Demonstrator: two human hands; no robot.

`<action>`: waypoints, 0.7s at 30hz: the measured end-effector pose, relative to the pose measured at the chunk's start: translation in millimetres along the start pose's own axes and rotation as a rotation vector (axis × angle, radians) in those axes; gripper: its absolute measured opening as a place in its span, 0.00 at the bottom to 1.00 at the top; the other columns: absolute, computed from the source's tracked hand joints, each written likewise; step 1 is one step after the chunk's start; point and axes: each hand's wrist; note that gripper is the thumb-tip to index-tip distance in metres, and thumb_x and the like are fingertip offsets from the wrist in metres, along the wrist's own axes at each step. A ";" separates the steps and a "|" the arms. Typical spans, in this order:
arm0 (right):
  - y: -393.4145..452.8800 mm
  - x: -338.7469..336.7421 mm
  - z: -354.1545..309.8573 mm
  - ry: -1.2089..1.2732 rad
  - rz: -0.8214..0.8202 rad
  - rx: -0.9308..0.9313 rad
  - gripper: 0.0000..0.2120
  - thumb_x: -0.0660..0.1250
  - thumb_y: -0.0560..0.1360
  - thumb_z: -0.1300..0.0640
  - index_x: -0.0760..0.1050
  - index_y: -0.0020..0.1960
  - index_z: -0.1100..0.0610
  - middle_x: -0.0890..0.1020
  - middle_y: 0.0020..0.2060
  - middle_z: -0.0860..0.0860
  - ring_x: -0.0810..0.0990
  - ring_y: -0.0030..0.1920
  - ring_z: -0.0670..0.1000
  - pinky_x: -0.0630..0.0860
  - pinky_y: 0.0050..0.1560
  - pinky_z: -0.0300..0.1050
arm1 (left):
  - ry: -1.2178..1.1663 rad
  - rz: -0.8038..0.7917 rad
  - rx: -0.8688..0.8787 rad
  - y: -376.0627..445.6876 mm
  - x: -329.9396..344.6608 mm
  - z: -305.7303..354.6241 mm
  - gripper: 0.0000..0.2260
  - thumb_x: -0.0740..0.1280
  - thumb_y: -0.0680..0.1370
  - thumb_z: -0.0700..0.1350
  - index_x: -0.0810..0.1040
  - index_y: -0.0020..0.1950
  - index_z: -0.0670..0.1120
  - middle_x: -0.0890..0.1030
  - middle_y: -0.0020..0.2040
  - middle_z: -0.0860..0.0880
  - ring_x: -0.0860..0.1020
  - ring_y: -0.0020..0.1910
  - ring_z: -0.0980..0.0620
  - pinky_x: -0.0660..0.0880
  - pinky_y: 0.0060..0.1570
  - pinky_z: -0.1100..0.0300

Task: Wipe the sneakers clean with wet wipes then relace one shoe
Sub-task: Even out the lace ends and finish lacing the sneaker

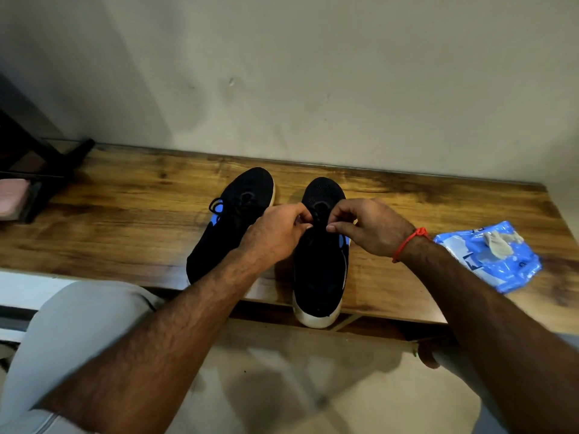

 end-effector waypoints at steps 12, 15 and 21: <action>-1.1 -0.1 -2.8 -0.011 -0.005 -0.002 0.03 0.71 0.77 0.52 0.80 0.48 0.50 0.84 0.41 0.46 0.81 0.44 0.46 0.79 0.47 0.46 | 0.132 -0.008 0.006 0.5 -3.8 0.8 0.10 0.71 0.79 0.52 0.75 0.39 0.61 0.81 0.45 0.56 0.80 0.45 0.55 0.82 0.48 0.49; -1.5 -0.3 -3.3 -0.008 -0.009 -0.004 0.02 0.71 0.77 0.52 0.79 0.48 0.49 0.83 0.41 0.46 0.81 0.44 0.46 0.79 0.46 0.44 | 0.159 -0.056 0.032 -1.1 -5.2 2.8 0.04 0.68 0.80 0.51 0.77 0.45 0.57 0.80 0.48 0.54 0.80 0.46 0.54 0.82 0.49 0.48; -0.6 -0.3 0.8 0.004 -0.016 0.006 0.02 0.71 0.77 0.52 0.80 0.48 0.49 0.84 0.41 0.47 0.82 0.44 0.47 0.80 0.47 0.49 | 0.223 -0.022 0.054 -3.8 -8.1 4.9 0.04 0.63 0.82 0.53 0.75 0.52 0.54 0.79 0.47 0.53 0.80 0.45 0.50 0.81 0.48 0.46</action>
Point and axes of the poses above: each hand's wrist, its own y-axis towards the middle knuckle, its own x-axis out of the palm, z = x × y
